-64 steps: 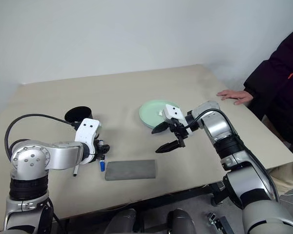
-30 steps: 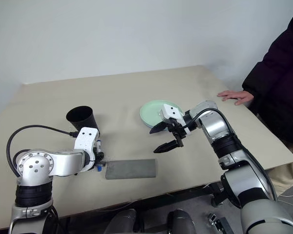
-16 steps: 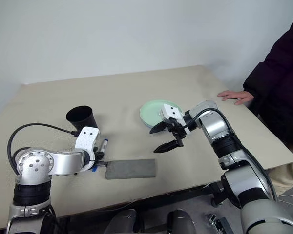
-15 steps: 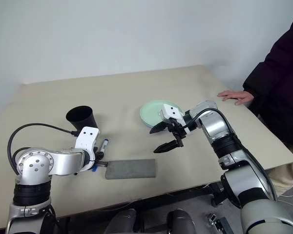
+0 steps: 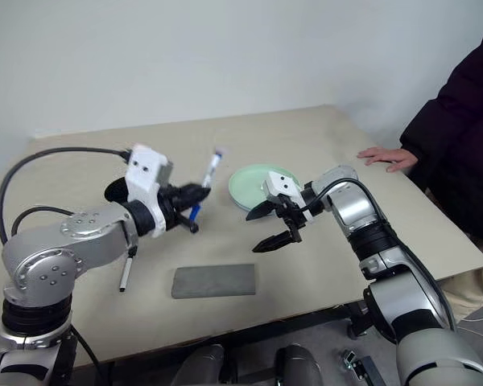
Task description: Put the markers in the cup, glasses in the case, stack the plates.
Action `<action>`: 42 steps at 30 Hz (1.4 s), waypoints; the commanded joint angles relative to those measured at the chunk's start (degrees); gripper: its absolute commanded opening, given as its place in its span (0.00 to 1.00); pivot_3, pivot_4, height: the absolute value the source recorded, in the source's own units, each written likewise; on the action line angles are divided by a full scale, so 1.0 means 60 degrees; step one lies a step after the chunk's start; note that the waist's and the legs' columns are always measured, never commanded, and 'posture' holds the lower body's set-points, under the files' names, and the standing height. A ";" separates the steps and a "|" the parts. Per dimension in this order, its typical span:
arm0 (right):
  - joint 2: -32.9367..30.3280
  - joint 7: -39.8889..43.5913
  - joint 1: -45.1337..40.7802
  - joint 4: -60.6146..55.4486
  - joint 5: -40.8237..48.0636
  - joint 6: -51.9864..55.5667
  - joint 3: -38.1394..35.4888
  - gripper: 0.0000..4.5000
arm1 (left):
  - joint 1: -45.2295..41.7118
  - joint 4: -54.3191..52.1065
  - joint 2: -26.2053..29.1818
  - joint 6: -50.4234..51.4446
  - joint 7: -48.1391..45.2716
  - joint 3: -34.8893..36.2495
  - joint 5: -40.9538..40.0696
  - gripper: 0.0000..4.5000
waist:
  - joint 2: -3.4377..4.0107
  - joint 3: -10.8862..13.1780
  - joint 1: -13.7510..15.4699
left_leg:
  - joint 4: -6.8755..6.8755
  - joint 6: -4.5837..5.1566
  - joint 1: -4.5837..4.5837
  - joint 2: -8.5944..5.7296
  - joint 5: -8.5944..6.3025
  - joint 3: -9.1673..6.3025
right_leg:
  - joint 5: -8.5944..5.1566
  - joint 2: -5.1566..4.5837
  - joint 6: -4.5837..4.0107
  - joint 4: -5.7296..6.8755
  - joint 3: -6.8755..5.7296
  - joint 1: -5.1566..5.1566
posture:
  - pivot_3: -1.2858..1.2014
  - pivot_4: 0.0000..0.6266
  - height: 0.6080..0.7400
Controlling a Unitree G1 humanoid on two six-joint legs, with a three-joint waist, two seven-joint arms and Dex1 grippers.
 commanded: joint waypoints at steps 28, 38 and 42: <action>0.0003 0.0024 -0.0193 -0.0391 0.0079 0.0017 -0.0186 1.00 | 0.0598 0.5099 -0.0914 -0.7271 -0.2127 0.1471 0.5633 0.02 | -0.0006 -0.0002 0.0009 | 0.0008 0.0013 -0.0005 0.0003 -0.0003 -0.0001 | 0.0005 -0.0002 0.0008 0.0003 -0.0011 -0.0001 | 0.52 0.00 0.70; -0.0004 0.0002 -0.0199 -0.0378 0.0076 0.0022 -0.0202 1.00 | 0.0684 0.5458 -0.0956 -0.6866 -0.2342 0.1691 0.5689 0.02 | -0.0006 -0.0002 0.0008 | 0.0008 0.0013 -0.0005 0.0006 -0.0003 -0.0005 | 0.0006 -0.0001 0.0011 0.0003 -0.0019 0.0000 | 0.52 0.00 0.70; -0.0009 0.0007 -0.0188 -0.0390 0.0081 0.0028 -0.0203 1.00 | 0.0679 0.5537 -0.0956 -0.6653 -0.2363 0.1807 0.5629 0.02 | -0.0006 -0.0002 0.0008 | 0.0009 0.0013 -0.0006 0.0006 -0.0003 -0.0008 | 0.0006 -0.0002 0.0011 0.0003 -0.0024 0.0001 | 0.52 0.00 0.70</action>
